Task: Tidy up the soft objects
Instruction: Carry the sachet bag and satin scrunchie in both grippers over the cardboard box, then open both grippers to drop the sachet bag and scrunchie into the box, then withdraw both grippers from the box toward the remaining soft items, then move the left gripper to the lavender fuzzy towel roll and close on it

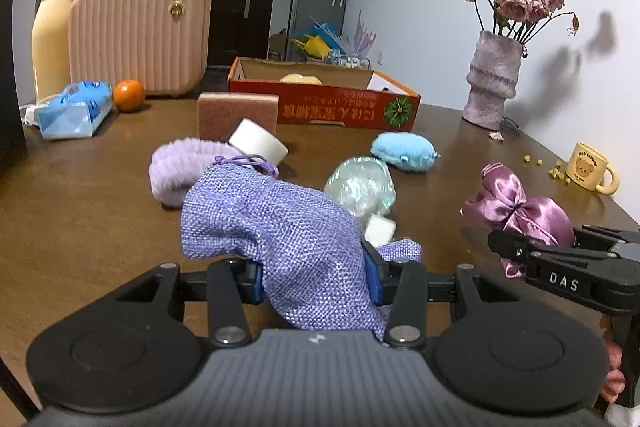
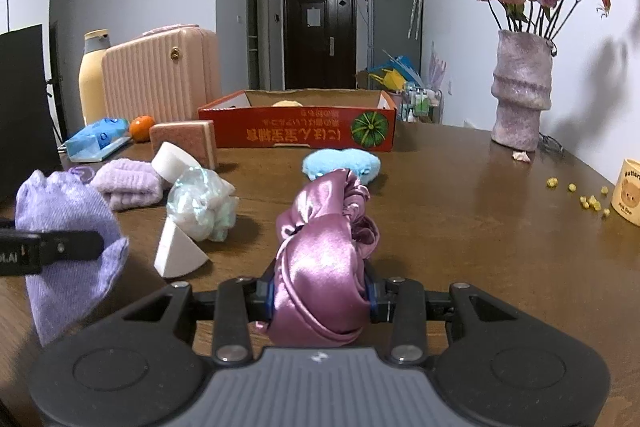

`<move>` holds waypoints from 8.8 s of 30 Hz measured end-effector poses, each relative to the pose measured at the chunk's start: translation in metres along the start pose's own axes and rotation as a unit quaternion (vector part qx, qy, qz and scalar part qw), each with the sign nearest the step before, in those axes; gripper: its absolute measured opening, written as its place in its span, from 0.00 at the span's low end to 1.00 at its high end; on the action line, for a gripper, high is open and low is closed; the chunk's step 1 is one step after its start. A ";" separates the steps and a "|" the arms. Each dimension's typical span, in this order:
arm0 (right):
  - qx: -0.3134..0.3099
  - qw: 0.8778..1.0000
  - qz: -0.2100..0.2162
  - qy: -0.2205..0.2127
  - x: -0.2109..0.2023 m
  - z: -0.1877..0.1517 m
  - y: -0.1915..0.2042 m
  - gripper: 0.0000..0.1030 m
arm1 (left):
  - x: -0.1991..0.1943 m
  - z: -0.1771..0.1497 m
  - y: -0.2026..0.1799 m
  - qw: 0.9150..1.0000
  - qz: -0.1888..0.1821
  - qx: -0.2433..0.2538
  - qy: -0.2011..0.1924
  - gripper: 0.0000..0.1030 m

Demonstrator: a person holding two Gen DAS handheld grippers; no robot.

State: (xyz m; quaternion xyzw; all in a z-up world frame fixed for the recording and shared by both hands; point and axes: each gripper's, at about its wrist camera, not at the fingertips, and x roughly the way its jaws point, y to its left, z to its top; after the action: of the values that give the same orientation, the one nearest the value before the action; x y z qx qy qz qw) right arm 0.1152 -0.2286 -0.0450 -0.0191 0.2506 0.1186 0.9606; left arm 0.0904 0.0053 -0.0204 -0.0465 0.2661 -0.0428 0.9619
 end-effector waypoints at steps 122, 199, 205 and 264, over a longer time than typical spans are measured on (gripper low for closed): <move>0.034 0.999 -0.022 0.007 0.313 0.220 -0.025 0.37 | 0.314 0.236 0.024 0.981 0.143 -0.125 -0.042 0.44; 0.007 0.998 -0.038 -0.050 0.170 0.134 -0.010 1.00 | 0.104 0.114 0.048 0.962 0.213 0.006 -0.168 1.00; 0.008 0.998 -0.030 -0.058 0.139 0.118 0.001 1.00 | 0.071 0.103 0.055 0.964 0.191 -0.019 -0.182 1.00; -0.028 0.999 0.008 -0.040 0.009 0.024 0.060 1.00 | -0.025 0.003 0.082 0.988 0.146 0.021 -0.034 1.00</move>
State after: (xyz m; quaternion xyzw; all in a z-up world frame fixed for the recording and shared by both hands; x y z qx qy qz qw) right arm 0.1207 -0.1663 -0.0269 -0.0391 0.2088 0.1334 0.9680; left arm 0.0757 0.0900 -0.0142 0.0116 0.2361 0.0940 0.9671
